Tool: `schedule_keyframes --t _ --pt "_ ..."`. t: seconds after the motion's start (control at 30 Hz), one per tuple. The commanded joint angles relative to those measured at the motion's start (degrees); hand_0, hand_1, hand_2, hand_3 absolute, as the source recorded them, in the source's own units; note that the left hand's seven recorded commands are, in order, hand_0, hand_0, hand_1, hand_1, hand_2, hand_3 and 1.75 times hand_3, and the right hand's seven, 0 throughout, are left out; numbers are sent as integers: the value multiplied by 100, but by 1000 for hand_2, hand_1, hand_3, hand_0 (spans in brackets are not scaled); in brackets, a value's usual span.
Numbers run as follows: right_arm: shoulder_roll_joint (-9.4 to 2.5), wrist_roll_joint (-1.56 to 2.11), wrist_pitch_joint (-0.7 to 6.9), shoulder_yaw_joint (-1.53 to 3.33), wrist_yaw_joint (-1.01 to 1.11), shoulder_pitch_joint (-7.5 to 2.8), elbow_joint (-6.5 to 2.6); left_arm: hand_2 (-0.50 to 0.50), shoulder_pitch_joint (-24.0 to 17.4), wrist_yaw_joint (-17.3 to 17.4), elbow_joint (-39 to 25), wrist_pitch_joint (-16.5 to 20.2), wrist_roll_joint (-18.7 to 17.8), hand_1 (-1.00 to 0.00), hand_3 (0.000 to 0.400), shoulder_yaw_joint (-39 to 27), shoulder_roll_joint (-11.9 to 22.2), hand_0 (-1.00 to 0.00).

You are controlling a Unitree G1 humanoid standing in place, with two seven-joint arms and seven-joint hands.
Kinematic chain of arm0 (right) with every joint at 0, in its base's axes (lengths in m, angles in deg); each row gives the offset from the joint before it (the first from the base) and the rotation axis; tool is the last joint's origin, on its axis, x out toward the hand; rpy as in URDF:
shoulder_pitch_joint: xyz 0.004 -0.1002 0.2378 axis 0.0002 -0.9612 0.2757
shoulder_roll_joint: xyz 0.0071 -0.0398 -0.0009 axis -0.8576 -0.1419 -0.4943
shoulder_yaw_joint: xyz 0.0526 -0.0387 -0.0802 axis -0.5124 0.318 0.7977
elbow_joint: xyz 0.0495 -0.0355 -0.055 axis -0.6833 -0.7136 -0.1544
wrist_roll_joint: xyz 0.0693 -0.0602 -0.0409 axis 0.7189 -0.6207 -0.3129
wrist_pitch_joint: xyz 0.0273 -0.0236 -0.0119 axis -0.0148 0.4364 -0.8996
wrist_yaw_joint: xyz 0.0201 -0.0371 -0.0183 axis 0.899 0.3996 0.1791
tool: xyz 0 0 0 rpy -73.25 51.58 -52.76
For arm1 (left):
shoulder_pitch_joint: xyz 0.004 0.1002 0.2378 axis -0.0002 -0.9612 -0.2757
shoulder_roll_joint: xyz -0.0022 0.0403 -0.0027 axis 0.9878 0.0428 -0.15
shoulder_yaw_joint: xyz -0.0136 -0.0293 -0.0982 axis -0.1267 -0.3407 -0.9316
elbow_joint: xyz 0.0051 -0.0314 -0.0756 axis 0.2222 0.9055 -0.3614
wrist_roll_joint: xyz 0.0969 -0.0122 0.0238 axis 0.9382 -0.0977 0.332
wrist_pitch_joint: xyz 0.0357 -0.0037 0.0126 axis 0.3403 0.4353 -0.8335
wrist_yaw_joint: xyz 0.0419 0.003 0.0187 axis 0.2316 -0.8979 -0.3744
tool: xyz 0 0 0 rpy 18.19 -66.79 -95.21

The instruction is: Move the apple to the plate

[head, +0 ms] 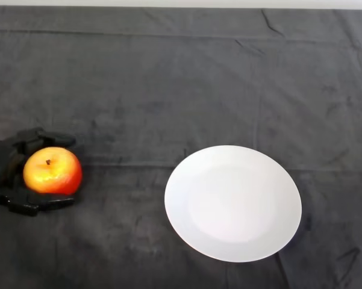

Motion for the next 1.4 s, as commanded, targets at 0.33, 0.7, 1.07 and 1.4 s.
schedule_keyframes --t 0.33,0.7,1.07,1.4 --pt "41 39 4 -50 13 -86 -91 -25 453 -321 -583 94 270 -949 400 249 -256 -1000" --pt "42 44 15 -53 15 -104 -59 0 133 -756 -1817 -181 397 -1000 400 505 -751 -1000" --pt "44 50 33 -59 21 -130 -9 0 -127 -1101 -2794 -27 642 -1000 400 1064 -1230 -1000" --pt "46 57 56 -66 29 -158 45 0 -318 -1289 -3382 165 649 -1000 400 1793 -1432 -1000"
